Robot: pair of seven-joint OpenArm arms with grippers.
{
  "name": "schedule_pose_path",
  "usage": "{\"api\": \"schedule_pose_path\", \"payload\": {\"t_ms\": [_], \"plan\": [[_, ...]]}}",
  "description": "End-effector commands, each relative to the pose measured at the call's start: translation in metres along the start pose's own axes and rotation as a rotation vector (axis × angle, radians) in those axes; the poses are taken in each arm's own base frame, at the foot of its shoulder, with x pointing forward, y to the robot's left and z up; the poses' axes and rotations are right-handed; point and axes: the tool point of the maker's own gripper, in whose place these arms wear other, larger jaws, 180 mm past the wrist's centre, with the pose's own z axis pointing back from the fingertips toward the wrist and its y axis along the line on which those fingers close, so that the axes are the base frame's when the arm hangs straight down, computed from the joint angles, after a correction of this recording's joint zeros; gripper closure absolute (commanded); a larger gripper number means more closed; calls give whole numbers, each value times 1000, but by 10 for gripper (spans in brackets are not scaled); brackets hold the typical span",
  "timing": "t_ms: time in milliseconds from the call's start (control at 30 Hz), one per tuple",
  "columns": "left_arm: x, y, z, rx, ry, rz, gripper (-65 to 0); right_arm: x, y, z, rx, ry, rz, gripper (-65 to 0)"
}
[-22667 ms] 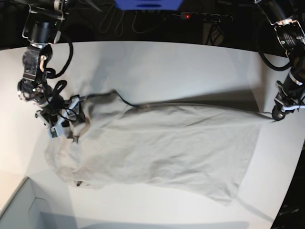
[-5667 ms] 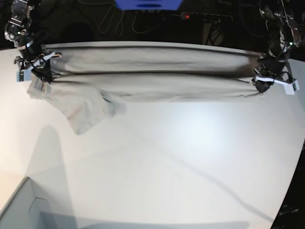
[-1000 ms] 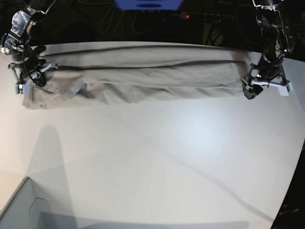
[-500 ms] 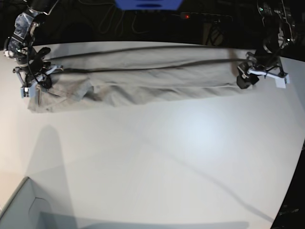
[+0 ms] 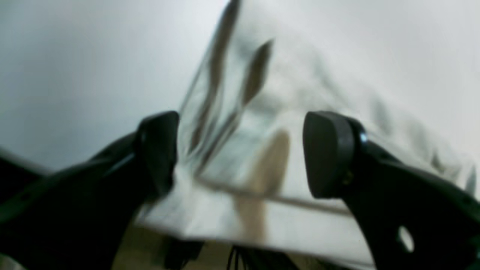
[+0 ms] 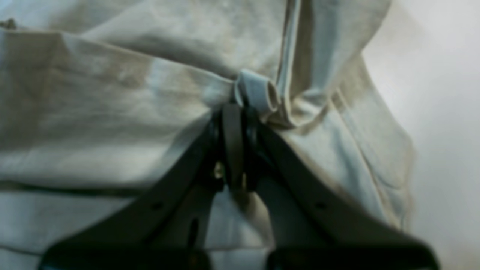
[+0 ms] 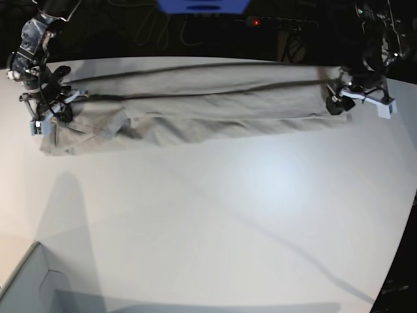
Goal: Layout the t-shirt on the table in an organized manner, then fold the t-shirt properly
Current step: 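Grasp both ends of the folded strip with both grippers and straighten it, then move the left gripper to the strip's middle and grasp the fabric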
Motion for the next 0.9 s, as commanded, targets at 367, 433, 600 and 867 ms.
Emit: {"api": "schedule_pose_path", "payload": {"t_ms": [367, 433, 600, 867], "plan": [[9, -9, -5, 19, -34, -68, -1, 2, -1, -1, -2, 16, 16, 0], [20, -13, -1, 11, -68, -80, 0, 9, 0, -3, 1, 2, 16, 0], [65, -42, -3, -44, -162, -114, 0, 15, 16, -10, 38, 3, 43, 0], [101, -88, -2, -134, -240, -185, 0, 13, 40, -16, 81, 2, 28, 0]]}}
